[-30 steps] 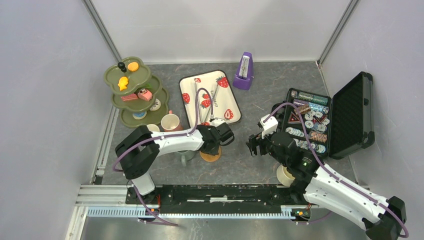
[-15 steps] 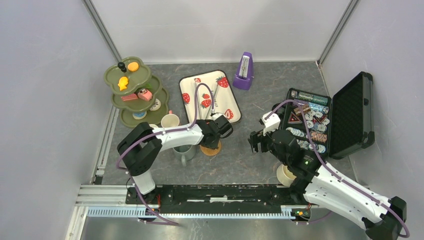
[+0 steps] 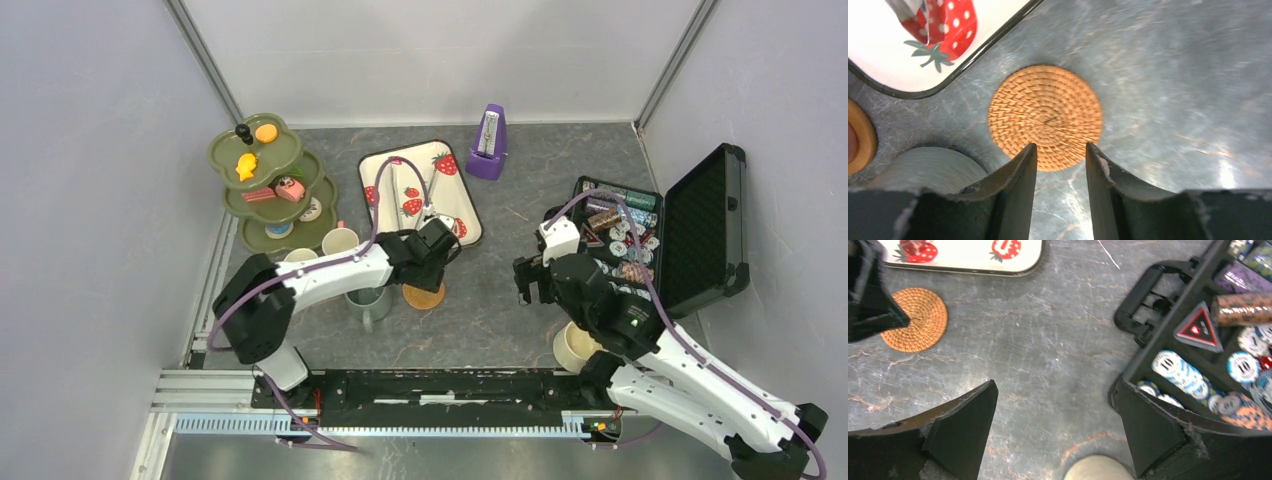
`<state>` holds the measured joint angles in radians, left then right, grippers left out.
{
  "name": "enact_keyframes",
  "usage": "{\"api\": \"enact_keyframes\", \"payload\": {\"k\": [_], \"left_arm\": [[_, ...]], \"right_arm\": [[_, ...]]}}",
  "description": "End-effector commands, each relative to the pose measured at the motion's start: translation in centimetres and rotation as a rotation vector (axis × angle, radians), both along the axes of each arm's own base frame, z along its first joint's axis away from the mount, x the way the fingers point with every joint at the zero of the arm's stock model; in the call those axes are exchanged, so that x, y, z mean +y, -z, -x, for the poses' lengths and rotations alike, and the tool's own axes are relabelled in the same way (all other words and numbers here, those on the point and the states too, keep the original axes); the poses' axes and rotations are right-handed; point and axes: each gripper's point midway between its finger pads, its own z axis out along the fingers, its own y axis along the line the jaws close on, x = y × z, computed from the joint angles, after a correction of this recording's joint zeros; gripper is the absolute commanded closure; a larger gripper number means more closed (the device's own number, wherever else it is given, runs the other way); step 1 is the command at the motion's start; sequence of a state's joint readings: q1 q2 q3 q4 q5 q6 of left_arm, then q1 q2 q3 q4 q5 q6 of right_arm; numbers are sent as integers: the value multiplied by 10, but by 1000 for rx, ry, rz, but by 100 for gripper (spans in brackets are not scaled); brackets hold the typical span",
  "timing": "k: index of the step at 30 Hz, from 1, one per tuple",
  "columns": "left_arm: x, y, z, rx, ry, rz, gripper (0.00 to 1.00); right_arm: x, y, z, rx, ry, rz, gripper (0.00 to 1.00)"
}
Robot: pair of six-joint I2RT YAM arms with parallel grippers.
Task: Serve the afternoon tea
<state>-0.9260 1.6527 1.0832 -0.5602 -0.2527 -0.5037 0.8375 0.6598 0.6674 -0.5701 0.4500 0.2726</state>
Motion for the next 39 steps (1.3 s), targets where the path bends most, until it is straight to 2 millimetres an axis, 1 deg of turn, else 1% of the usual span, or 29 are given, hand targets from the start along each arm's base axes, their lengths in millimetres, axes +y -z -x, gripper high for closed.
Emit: {"api": "enact_keyframes", "payload": {"k": [1, 2, 4, 5, 7, 9, 11, 12, 15, 17, 22, 23, 27, 30, 33, 36, 38, 39], "left_arm": [[-32, -67, -4, -74, 119, 200, 50], [-37, -77, 0, -79, 141, 240, 48], [-45, -96, 7, -89, 185, 321, 42], [-48, -104, 11, -90, 205, 355, 40], [-52, -122, 17, -101, 240, 420, 35], [-54, -133, 23, -106, 263, 459, 32], [-54, -141, 29, -103, 286, 484, 30], [-54, -144, 31, -102, 296, 495, 29], [-52, -151, 40, -98, 322, 525, 27], [-51, -154, 42, -104, 328, 540, 26], [-49, -157, 41, -125, 322, 545, 24], [-49, -157, 40, -128, 321, 545, 24], [-47, -154, 38, -133, 315, 534, 24], [-47, -150, 37, -125, 313, 524, 23], [-48, -146, 36, -115, 310, 513, 23], [-49, -144, 33, -110, 309, 500, 23], [-48, -145, 31, -114, 307, 487, 23], [-47, -148, 30, -121, 308, 486, 23]], "right_arm": [[-38, -6, 20, 88, 146, 38, 2], [-46, -5, 26, 116, 198, 29, 2], [-67, 4, 40, 181, 317, 34, 2], [-78, 11, 50, 226, 378, 43, 2], [-91, 21, 65, 288, 458, 45, 2], [-84, 31, 74, 337, 451, -14, 2], [-81, 39, 80, 363, 497, -112, 2], [-80, 44, 81, 367, 523, -159, 2], [-82, 54, 84, 368, 578, -224, 2], [-80, 59, 82, 374, 588, -229, 2], [-77, 78, 77, 398, 584, -121, 2], [-76, 81, 75, 399, 585, -110, 3], [-71, 103, 73, 420, 588, -84, 14], [-66, 113, 70, 428, 585, -88, 24], [-61, 121, 69, 438, 558, -76, 45], [-62, 129, 74, 476, 543, -34, 70], [-61, 133, 79, 507, 532, -16, 82], [-60, 134, 81, 519, 520, -14, 85]]}}
